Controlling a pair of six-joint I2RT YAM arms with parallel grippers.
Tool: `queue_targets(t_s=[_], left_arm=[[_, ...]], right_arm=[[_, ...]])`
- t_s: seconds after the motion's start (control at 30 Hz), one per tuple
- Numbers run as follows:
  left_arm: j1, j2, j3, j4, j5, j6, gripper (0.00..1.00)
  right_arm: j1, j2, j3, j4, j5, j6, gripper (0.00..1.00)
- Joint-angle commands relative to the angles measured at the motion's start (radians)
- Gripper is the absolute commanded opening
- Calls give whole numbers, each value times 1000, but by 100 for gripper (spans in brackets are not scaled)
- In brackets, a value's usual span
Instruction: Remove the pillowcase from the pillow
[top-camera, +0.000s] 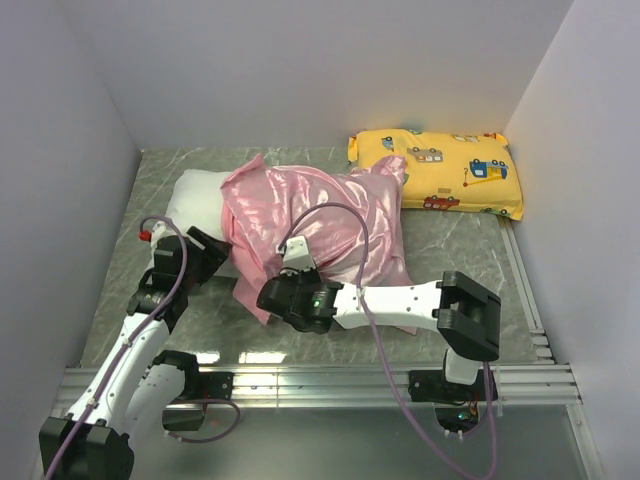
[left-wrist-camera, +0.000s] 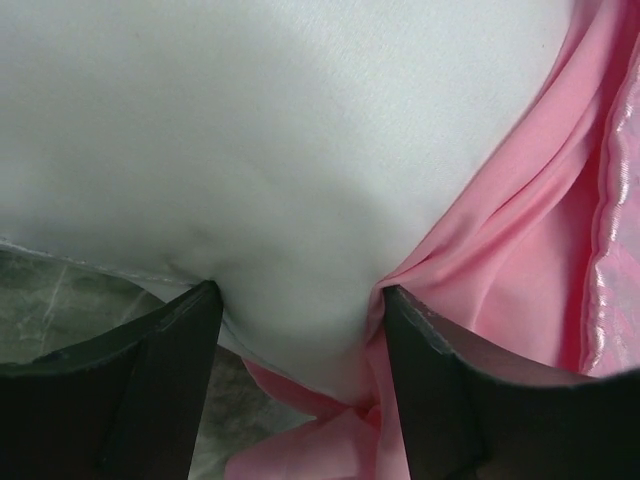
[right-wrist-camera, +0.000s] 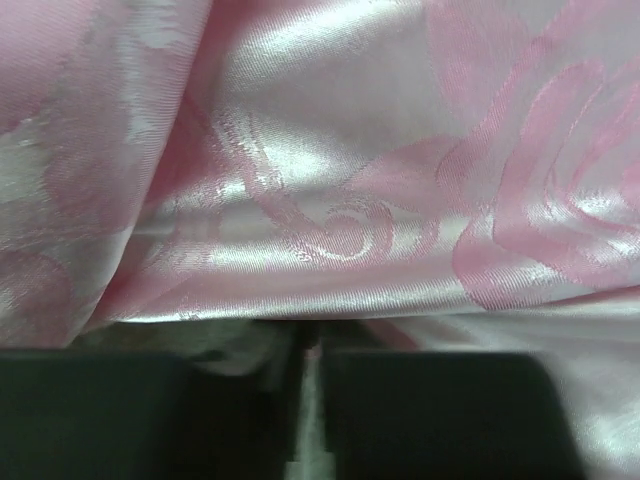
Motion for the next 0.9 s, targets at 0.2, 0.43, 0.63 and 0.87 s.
queue_targets(t_s=[0.2, 0.43, 0.63, 0.87], left_arm=[[-4, -3, 219, -57, -67, 101, 60], [-5, 69, 533, -131, -15, 193, 74], [-7, 87, 646, -132, 19, 210, 82], [-10, 73, 574, -145, 64, 195, 82]], right_arm=[[60, -324, 206, -196, 135, -66, 0], [-22, -491, 415, -166, -45, -271, 0], [-356, -435, 236, -13, -500, -209, 0], [-469, -199, 99, 131, -655, -137, 0]])
